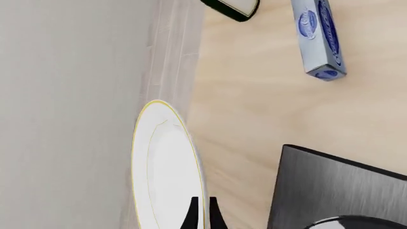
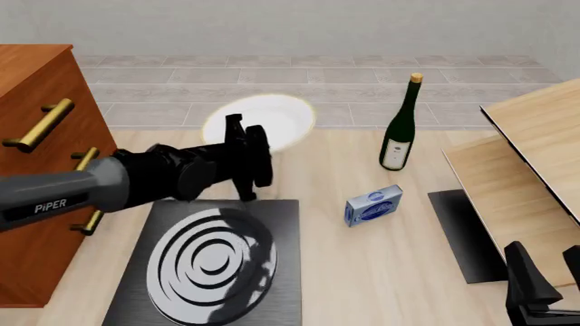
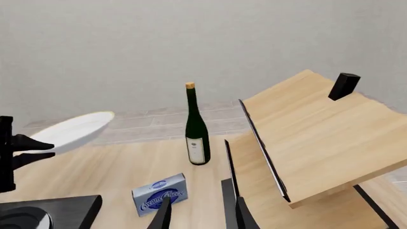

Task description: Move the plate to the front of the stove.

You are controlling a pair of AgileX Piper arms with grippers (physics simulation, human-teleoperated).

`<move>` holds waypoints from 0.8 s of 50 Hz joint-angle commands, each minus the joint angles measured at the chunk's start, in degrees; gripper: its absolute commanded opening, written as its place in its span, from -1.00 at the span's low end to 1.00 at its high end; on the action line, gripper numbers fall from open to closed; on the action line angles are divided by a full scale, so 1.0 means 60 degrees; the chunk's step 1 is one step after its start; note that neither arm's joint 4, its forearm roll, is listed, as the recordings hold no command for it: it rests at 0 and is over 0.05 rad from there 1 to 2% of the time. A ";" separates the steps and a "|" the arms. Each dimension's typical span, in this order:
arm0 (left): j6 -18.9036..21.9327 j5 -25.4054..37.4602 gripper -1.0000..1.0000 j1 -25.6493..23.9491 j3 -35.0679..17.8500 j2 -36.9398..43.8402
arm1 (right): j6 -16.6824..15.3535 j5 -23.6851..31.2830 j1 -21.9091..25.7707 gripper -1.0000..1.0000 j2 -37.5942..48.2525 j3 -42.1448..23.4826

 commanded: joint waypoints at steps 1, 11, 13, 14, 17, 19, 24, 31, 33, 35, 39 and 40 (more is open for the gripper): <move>0.0190 0.0002 -1.00 0.0600 -0.0778 0.0778 | 0.0021 0.0009 -0.0013 1.00 0.0000 0.0001; 0.0303 0.0118 -1.00 0.0965 -0.1357 0.1521 | 0.0049 0.0031 0.0001 1.00 0.0003 0.0008; 0.0362 0.0069 -1.00 0.1019 -0.1416 0.1640 | 0.0051 0.0030 -0.0004 1.00 0.0004 0.0008; 0.0362 0.0103 -1.00 0.1040 -0.1459 0.1700 | 0.0051 0.0028 -0.0006 1.00 0.0003 0.0008; 0.0459 0.0017 -1.00 0.1075 -0.1462 0.1838 | 0.0064 0.0020 -0.0014 1.00 0.0002 0.0007; 0.0619 -0.0091 -1.00 0.1139 -0.1449 0.2009 | 0.0050 0.0013 -0.0011 1.00 0.0001 0.0008; 0.0578 0.0092 -1.00 0.1291 -0.1917 0.2316 | 0.0067 0.0014 -0.0014 1.00 0.0003 0.0004; 0.0726 0.0087 -1.00 0.1459 -0.2206 0.2737 | 0.0063 0.0058 0.0015 1.00 0.0010 0.0004; 0.0684 0.0115 -1.00 0.1462 -0.2292 0.2805 | 0.0055 0.0067 0.0022 1.00 0.0016 0.0005; 0.0664 0.0108 -1.00 0.1459 -0.2311 0.2870 | 0.0049 0.0063 0.0018 1.00 0.0025 0.0004; 0.0667 0.0105 -1.00 0.1507 -0.2492 0.3118 | 0.0050 0.0066 0.0008 1.00 0.0031 0.0007; 0.0593 0.0211 -1.00 0.1530 -0.2642 0.3201 | 0.0050 0.0066 0.0008 1.00 0.0031 0.0007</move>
